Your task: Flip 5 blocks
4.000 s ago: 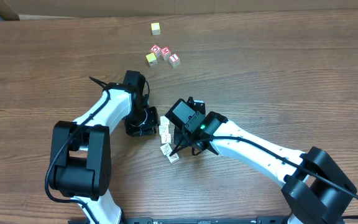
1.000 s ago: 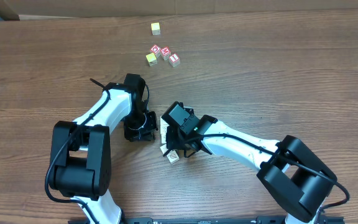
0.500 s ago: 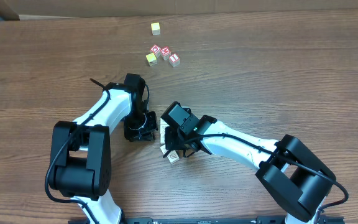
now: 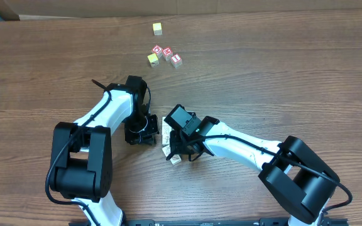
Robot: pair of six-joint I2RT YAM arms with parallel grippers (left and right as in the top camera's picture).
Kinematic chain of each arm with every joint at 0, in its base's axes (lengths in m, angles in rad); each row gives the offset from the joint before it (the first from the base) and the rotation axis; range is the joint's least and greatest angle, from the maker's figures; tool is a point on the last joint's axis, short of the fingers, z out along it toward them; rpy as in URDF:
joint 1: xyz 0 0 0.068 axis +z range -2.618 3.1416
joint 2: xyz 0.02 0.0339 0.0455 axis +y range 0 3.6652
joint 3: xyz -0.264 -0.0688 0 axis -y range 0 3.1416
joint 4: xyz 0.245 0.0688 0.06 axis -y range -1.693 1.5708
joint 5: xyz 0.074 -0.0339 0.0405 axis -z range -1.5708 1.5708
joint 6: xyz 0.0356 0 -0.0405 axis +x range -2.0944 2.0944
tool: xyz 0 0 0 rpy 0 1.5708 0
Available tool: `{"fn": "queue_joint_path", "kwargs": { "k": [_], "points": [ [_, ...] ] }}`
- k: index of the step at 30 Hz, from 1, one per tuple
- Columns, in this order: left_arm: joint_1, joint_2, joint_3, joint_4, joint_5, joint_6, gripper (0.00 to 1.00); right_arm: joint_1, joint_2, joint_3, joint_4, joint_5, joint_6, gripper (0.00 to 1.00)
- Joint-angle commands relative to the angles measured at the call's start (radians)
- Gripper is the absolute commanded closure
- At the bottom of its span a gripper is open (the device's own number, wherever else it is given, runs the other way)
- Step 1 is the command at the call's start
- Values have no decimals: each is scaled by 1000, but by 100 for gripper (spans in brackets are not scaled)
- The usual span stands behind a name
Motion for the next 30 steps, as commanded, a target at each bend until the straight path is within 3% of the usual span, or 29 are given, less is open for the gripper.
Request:
{"fn": "queue_joint_path", "kwargs": {
  "k": [1, 9, 17, 30],
  "points": [
    [-8, -5, -11, -23, 2, 29, 96, 5, 3, -1, -16, -11, -2, 95],
    [-9, -5, -11, -88, 17, 35, 96, 5, 3, -1, -52, -71, 36, 96],
    [-38, -5, -11, -65, 66, 34, 96, 6, 3, -1, -67, -103, 47, 96],
    [-61, -5, -11, -52, 26, 23, 96, 8, 3, -1, -74, -104, 104, 95]
  ]
}}
